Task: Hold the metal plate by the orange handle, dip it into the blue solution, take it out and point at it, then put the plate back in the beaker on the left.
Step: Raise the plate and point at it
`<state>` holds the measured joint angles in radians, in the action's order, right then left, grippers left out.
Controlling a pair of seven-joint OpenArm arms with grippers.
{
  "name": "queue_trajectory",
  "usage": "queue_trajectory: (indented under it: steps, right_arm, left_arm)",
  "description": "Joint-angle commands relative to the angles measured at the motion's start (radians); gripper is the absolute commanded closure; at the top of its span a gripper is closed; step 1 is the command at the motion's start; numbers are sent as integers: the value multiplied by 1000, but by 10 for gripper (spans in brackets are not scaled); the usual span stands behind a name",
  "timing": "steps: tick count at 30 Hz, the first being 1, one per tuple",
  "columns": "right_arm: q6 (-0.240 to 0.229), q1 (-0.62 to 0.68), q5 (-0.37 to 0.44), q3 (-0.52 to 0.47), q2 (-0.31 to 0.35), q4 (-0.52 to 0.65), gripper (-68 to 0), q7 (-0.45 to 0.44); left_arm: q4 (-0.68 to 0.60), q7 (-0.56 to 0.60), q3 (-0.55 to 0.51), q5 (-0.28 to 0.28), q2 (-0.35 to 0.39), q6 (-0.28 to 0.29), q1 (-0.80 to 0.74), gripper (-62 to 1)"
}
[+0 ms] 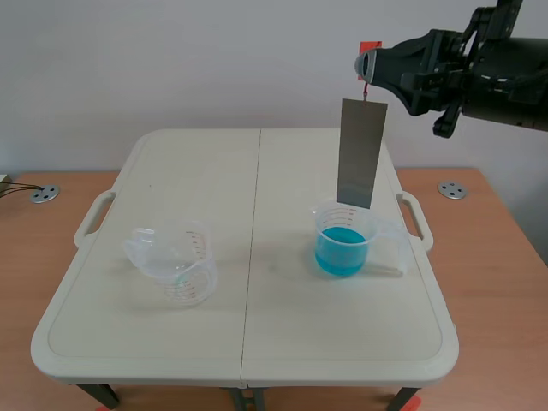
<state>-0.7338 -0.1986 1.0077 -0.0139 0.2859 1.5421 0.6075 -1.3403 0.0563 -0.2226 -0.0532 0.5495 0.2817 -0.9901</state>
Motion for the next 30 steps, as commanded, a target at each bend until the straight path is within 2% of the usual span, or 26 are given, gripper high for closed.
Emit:
queue_trajectory:
  steps: [1, 3, 6, 14, 20, 26, 30]
  right_arm:
    - [-12, -12, 31, -11, 16, 24, -15, -7]
    - [-12, -12, 56, -12, 25, 34, -15, -3]
    - [-12, -12, 81, -14, 36, 47, -15, -3]
    - [-12, -14, 113, -33, 44, 56, -15, 3]
    - [-12, -15, 130, -34, 44, 68, -15, 17]
    - [-12, -15, 153, -34, 44, 68, -15, 23]
    - [-12, -15, 153, -34, 44, 69, -15, 23]
  left_arm:
    - [-10, 6, -2, -6, 13, -1, -4, -19]
    - [-17, 6, -3, -6, 34, -2, -4, -19]
    - [-34, 7, -10, -42, 81, -6, -4, -19]
    - [-119, 6, -116, -277, 242, -10, 13, -19]
    - [-153, 6, -143, -419, 346, -2, 125, -19]
    - [-198, 6, -135, -511, 388, 21, 257, -19]
    - [-228, 3, -97, -512, 388, 92, 356, -19]
